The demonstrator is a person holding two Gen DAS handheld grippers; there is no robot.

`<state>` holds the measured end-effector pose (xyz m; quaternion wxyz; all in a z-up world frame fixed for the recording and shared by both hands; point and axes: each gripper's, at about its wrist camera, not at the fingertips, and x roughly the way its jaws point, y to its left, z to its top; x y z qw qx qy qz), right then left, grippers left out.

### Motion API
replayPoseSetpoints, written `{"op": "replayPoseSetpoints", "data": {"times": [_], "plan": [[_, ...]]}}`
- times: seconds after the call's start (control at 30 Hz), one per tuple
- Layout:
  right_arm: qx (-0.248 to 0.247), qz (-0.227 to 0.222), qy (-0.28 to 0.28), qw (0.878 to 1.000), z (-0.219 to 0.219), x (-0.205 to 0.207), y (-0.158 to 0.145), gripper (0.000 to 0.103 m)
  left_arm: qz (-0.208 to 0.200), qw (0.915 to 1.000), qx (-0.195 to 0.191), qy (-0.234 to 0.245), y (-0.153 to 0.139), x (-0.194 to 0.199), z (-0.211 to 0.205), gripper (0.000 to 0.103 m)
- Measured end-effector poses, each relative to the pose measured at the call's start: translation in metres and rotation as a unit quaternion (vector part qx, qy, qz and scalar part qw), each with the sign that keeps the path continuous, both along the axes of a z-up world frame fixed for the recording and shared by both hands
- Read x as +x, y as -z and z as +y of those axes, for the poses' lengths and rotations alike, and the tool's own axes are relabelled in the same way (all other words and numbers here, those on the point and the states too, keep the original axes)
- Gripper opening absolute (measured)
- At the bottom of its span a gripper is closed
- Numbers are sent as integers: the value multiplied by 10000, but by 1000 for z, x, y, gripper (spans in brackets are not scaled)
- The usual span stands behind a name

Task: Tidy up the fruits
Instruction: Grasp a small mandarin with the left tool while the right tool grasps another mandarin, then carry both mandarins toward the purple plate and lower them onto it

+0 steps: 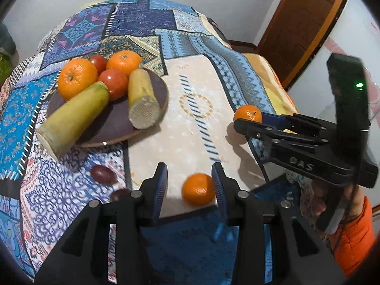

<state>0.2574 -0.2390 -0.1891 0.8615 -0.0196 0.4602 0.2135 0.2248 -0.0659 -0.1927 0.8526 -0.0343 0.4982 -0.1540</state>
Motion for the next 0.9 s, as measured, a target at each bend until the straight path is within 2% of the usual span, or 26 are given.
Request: {"op": "replayPoseSetpoints", "data": {"times": [0.27,0.43,0.67,0.9], "plan": [[167,4,-15,9999,-5,-20,-7,36,158,9996,222,94,17,-3,-18,38],[241,-10,-32,9997,-4,-24,-12,36,233,9996,178,36,23,0,-17,35],[322,-53,-125,9994,7,-24,-15,36,3,9999,-42,-163,3,-5,3,35],[411,-156,-284,9986,28,-17,-21,36,-264,9975,-97,-646,-19,6,46,35]]}}
